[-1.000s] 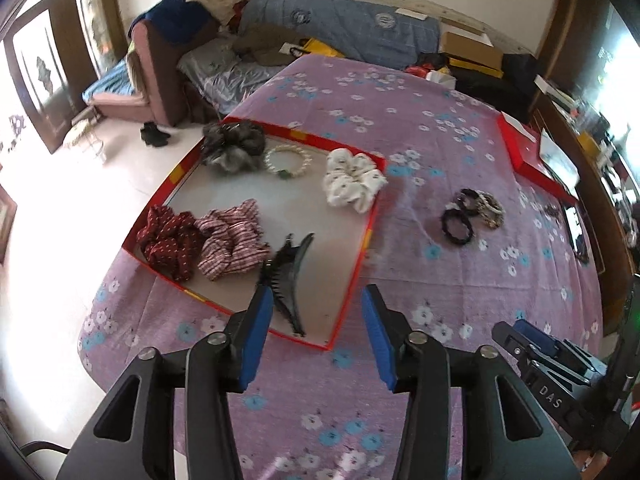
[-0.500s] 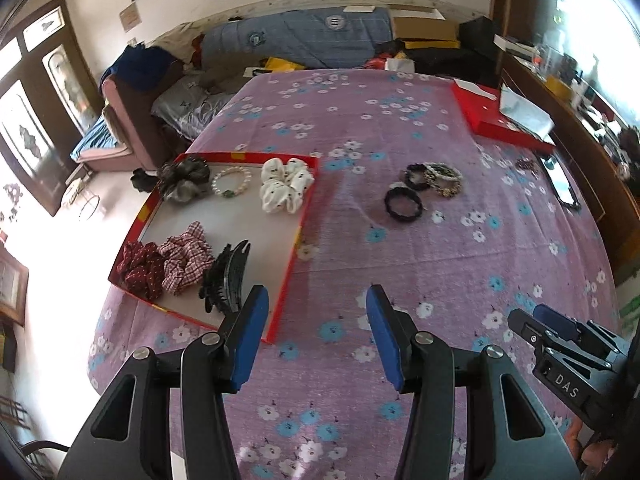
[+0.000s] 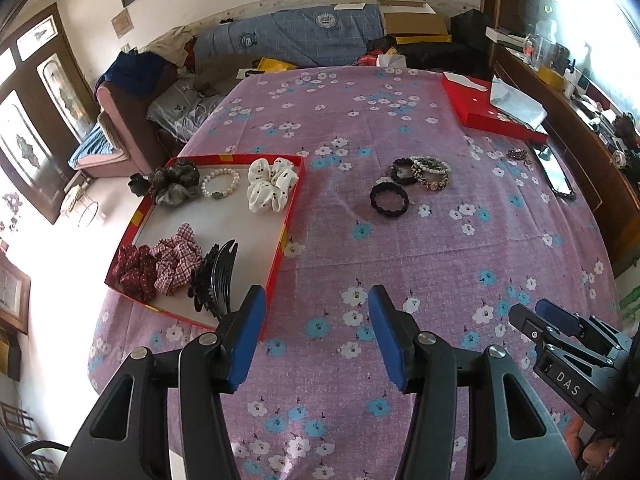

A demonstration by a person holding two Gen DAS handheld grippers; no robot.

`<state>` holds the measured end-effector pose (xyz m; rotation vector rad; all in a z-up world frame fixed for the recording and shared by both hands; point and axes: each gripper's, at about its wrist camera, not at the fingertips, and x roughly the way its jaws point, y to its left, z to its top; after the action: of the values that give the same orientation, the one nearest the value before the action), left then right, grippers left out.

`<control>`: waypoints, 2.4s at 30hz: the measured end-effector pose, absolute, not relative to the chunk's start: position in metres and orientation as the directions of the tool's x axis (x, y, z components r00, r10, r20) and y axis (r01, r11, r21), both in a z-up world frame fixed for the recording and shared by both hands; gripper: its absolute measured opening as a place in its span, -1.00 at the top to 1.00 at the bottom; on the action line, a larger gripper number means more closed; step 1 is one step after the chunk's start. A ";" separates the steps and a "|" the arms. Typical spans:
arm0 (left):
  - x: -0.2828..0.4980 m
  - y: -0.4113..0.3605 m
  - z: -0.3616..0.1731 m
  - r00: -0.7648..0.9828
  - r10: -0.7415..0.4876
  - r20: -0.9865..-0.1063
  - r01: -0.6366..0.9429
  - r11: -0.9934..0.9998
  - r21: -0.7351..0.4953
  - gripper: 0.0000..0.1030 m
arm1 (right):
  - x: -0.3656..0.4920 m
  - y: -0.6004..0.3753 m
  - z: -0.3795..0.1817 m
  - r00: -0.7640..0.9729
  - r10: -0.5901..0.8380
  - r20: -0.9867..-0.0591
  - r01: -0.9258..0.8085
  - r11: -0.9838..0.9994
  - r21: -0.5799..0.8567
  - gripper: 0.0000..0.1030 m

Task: Organize jewelry
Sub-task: 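Withdraw both open tools from the lid toward the remaining bracelets, then grasp the black hair tie with the left tool while the right tool grasps the jade-bead bracelet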

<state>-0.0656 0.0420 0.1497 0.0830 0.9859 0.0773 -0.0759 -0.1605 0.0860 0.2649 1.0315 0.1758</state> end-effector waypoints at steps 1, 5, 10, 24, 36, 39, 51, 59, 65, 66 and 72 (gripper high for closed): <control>-0.066 0.044 0.149 0.548 0.104 -0.830 -0.036 0.994 0.101 -0.01 | -0.076 -0.161 0.085 0.503 0.269 -0.821 -0.019 0.954 0.300 0.06; -0.066 0.056 0.147 0.536 0.119 -0.836 -0.071 0.993 0.095 -0.01 | -0.078 -0.161 0.082 0.496 0.273 -0.824 -0.017 0.952 0.305 0.06; -0.066 0.060 0.142 0.514 0.131 -0.848 -0.087 0.991 0.100 -0.01 | -0.078 -0.159 0.077 0.482 0.282 -0.829 -0.023 0.951 0.309 0.06; -0.077 0.062 0.145 0.526 0.152 -0.837 -0.099 0.988 0.118 -0.01 | -0.072 -0.160 0.081 0.487 0.288 -0.824 -0.048 0.951 0.304 0.02; -0.056 0.074 0.134 0.500 0.141 -0.855 -0.100 0.989 0.105 -0.01 | -0.050 -0.152 0.059 0.437 0.295 -0.850 -0.017 0.947 0.320 0.01; -0.046 0.075 0.138 0.498 0.126 -0.858 -0.092 0.992 0.092 -0.01 | -0.040 -0.151 0.062 0.442 0.303 -0.844 -0.010 0.943 0.333 0.01; -0.017 0.078 0.128 0.478 0.132 -0.868 -0.051 0.991 0.122 -0.01 | -0.015 -0.152 0.053 0.445 0.297 -0.845 0.040 0.936 0.350 0.01; -0.001 0.081 0.111 0.459 0.100 -0.883 -0.033 0.995 0.096 -0.01 | -0.001 -0.158 0.043 0.428 0.261 -0.865 0.082 0.942 0.325 0.01; 0.009 0.086 0.104 0.455 0.082 -0.887 -0.034 0.997 0.074 -0.01 | 0.013 -0.156 0.041 0.423 0.246 -0.872 0.084 0.948 0.308 0.01; 0.010 0.087 0.103 0.456 0.081 -0.886 -0.033 0.997 0.074 -0.01 | 0.016 -0.156 0.041 0.422 0.245 -0.873 0.084 0.948 0.307 0.01; 0.024 0.093 0.102 0.459 0.068 -0.886 -0.035 0.998 0.058 -0.01 | 0.028 -0.152 0.043 0.431 0.245 -0.869 0.071 0.950 0.303 0.01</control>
<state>0.0238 0.0927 0.1016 0.0333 1.0921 0.0635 0.0279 -0.1517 0.0427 0.3154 1.1254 0.1108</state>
